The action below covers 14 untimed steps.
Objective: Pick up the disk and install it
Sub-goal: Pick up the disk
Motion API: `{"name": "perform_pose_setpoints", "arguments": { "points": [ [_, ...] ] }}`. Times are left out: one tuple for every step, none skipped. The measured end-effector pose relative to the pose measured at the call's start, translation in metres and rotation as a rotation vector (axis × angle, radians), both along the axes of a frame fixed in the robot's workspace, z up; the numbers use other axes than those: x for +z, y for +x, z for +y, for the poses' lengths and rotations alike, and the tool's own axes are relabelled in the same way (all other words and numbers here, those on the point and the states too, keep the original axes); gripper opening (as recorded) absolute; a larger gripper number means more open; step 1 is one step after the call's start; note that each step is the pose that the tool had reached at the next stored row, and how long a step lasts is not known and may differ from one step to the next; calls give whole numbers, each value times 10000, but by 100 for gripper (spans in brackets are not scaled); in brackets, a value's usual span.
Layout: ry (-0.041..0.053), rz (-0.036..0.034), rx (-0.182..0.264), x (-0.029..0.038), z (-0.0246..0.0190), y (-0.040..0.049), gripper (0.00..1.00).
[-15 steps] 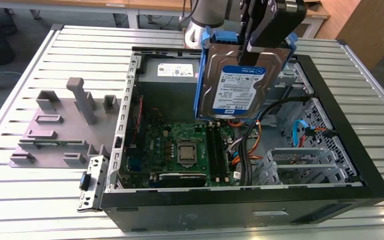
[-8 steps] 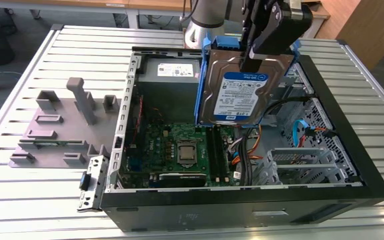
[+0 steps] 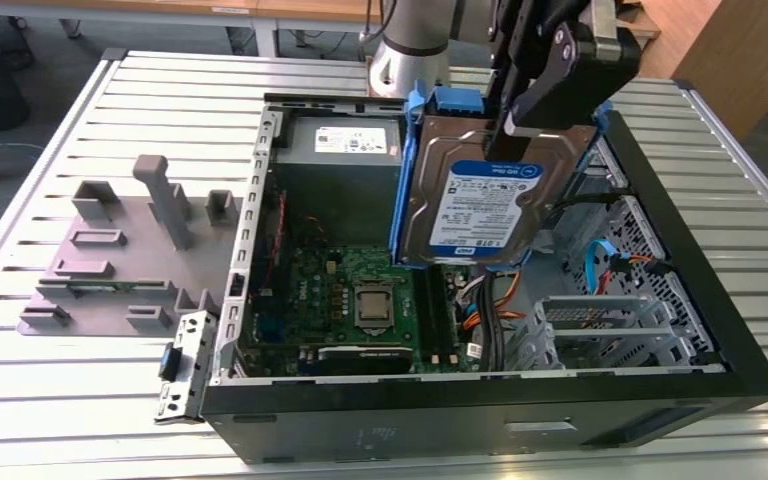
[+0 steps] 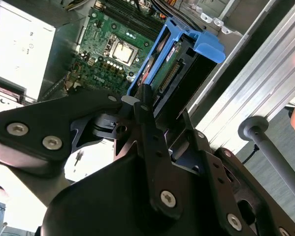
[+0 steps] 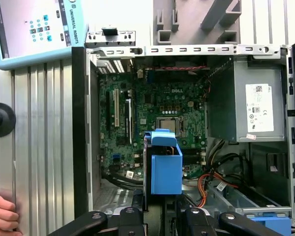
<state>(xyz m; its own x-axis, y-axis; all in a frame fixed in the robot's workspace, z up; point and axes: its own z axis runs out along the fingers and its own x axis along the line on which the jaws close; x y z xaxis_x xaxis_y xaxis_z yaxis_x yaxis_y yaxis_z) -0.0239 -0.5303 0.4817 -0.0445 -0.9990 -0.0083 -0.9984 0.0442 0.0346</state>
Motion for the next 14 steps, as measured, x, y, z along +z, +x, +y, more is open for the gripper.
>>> {"name": "perform_pose_setpoints", "arguments": {
  "points": [
    [-2,-1,0,0,-17,0,35],
    [-4,-1,0,-1,-35,0,35],
    [-8,0,0,0,-53,0,35],
    [-10,0,0,-1,-72,0,35],
    [-13,0,0,0,-91,0,35],
    [-17,0,0,0,-114,0,35],
    [-18,0,0,0,-137,0,35],
    [-19,-1,0,-1,-160,0,35],
    [-22,-1,0,-1,-181,0,35],
    [-24,-1,0,-1,-201,0,35],
    [-28,0,0,0,-217,0,35],
    [-33,-1,0,0,-227,-1,35],
    [-36,0,-1,0,-229,-1,35],
    [-37,0,-2,0,-229,-1,35]
  ]
}}
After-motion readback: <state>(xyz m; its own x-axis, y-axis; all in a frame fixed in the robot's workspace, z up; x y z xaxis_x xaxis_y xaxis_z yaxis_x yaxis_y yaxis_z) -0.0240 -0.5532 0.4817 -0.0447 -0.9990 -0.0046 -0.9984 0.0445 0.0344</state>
